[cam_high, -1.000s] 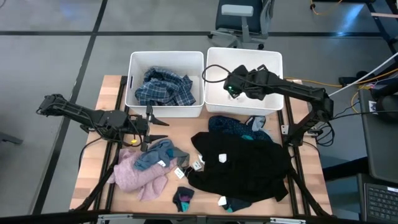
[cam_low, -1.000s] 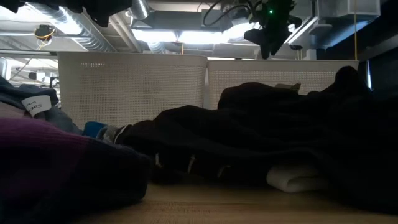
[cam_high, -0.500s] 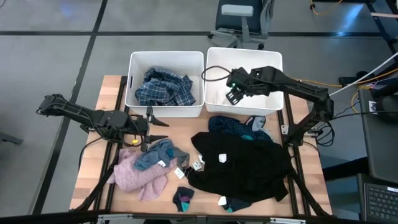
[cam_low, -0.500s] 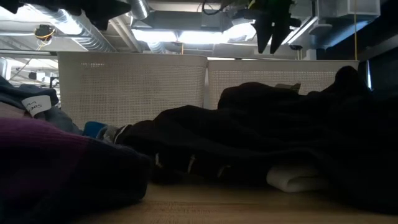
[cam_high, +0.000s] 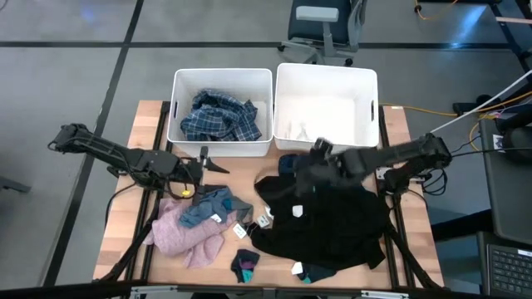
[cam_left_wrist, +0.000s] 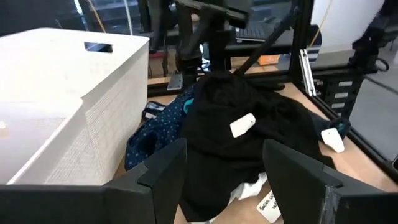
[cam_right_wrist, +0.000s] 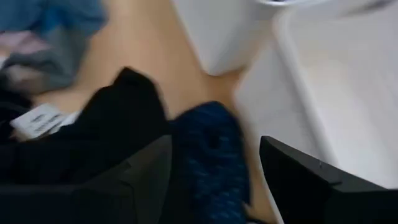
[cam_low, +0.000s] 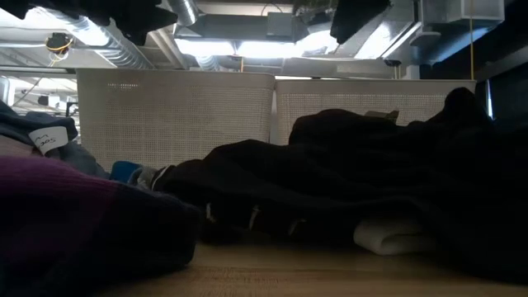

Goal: Sort clothes
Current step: Put the bottom left blue sock into the left white bin

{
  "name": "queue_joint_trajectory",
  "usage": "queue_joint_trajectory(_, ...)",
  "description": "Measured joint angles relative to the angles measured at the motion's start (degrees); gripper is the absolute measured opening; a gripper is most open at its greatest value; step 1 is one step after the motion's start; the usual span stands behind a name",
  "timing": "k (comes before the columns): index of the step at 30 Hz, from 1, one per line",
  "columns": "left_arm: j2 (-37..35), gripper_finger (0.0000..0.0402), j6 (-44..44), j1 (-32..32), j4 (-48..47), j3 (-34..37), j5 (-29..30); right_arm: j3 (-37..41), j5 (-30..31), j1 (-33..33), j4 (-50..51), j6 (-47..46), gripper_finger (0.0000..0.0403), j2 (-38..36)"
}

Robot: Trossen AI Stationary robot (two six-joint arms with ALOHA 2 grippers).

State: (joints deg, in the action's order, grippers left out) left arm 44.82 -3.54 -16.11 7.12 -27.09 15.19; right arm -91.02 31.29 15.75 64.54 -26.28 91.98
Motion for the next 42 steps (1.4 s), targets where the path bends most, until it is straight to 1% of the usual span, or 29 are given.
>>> queue_joint_trajectory(3,2.3,0.0203,-1.6,-0.7,1.93,-0.17,1.3,4.4,2.57,4.84,-7.88,-0.56,0.0245,0.0)
queue_joint_trajectory(5,3.89,0.0203,-2.04,-1.1,0.99,-1.48,3.17,7.41,4.97,8.07,-13.23,-0.04,0.0245,0.0)
queue_joint_trajectory(7,5.35,0.0203,-1.61,-1.71,-1.66,-3.43,4.7,10.68,8.21,10.89,-19.3,0.94,0.0245,0.0)
queue_joint_trajectory(11,8.73,0.0203,1.28,-3.49,-8.37,-7.85,5.81,18.63,14.35,15.48,-32.65,2.47,0.0245,0.0)
queue_joint_trajectory(14,11.77,0.0203,5.2,-4.71,-13.87,-11.14,7.77,26.35,17.57,17.47,-48.95,5.7,0.0245,0.0)
queue_joint_trajectory(16,13.96,0.0203,8.45,-5.06,-20.07,-14.12,8.27,31.68,18.56,18.46,-61.57,9.89,0.0245,0.0)
queue_joint_trajectory(18,15.9,0.0203,12.78,-5.38,-29.73,-18.16,8.21,36.28,17.81,18.9,-73.05,14.97,0.0245,0.0)
queue_joint_trajectory(20,17.6,0.0203,18.71,-5.73,-39.81,-22.56,8.19,39.28,15.27,18.82,-79.93,17.95,0.0245,0.01)
queue_joint_trajectory(21,18.33,0.0203,21.95,-6.0,-44.39,-24.48,7.99,40.04,15.04,18.77,-82.31,18.85,0.0245,0.08)
queue_joint_trajectory(23,19.43,0.0203,26.45,-6.75,-51.46,-27.23,5.75,40.25,15.0,18.73,-85.38,20.64,0.0245,0.07)
queue_joint_trajectory(24,19.78,0.0203,27.89,-7.24,-53.89,-28.1,3.5,40.19,14.74,18.72,-86.15,21.27,0.0245,-0.01)
queue_joint_trajectory(26,19.97,0.0203,31.46,-8.36,-56.67,-28.59,0.02,40.21,14.56,18.73,-86.68,22.37,0.0245,-0.01)
queue_joint_trajectory(28,20.03,0.0203,35.31,-9.68,-59.07,-28.59,-2.07,40.23,14.17,18.73,-87.54,23.32,0.0245,0.0)
queue_joint_trajectory(33,21.34,0.0203,43.11,-14.14,-64.16,-28.55,-2.37,40.23,14.13,18.3,-87.55,23.5,0.0245,0.0)
queue_joint_trajectory(42,26.3,0.0203,47.13,-19.74,-63.42,-28.52,-2.15,40.23,14.14,17.96,-87.44,22.66,0.0245,0.0)
